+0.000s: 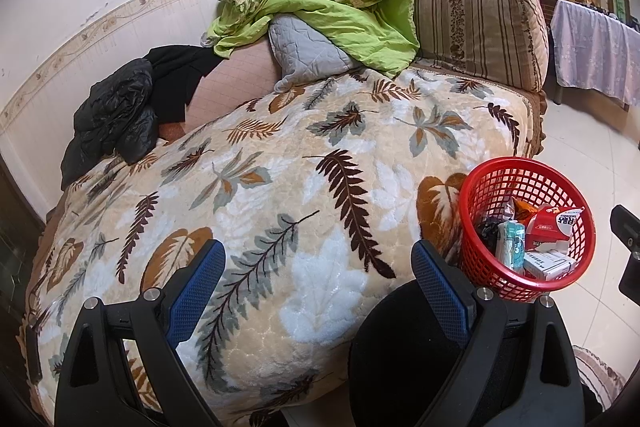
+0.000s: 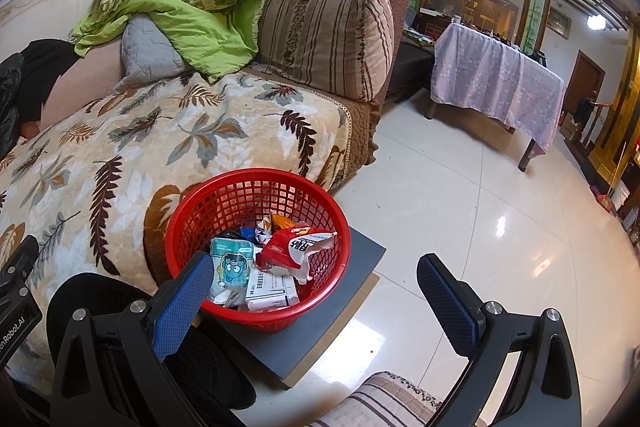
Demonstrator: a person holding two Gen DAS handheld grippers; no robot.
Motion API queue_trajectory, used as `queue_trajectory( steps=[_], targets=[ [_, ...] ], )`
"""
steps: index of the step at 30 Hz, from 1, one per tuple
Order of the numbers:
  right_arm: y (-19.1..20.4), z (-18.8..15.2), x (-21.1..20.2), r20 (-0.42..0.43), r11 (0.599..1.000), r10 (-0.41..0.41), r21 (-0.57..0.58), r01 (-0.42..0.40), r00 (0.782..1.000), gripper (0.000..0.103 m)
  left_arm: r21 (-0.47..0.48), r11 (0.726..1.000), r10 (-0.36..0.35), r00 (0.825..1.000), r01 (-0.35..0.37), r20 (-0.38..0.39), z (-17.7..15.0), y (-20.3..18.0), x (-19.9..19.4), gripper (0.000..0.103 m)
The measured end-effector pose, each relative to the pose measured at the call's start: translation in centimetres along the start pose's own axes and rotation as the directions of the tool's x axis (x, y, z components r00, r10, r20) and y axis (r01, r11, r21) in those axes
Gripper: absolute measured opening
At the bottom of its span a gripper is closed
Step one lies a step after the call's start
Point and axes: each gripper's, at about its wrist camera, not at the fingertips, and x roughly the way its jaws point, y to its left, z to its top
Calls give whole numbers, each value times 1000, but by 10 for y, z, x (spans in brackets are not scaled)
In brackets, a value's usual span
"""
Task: Collect trash
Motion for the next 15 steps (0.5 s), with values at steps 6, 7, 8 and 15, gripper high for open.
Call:
queue_trajectory(
  steps=[6,7,8,15],
  targets=[
    [17,10,0,38,997,49,-62,-47,998,103,-35,999,7,1000,-8,-19,-3,6,4,93],
    [26,14,-1,50,994,69,-94,-64,996,103,-47,999,13,1000,-14,-25,-3,10,6,93],
    [36,19,-1,55,989,90,-126,-82,994,103,-72,997,31,999,-33,-32,-3,20,9,93],
    [158,52,13,-108,824,371,-419,-381,922,103,-249,936,206,961,-248,-185,-15,122,44,93]
  ],
)
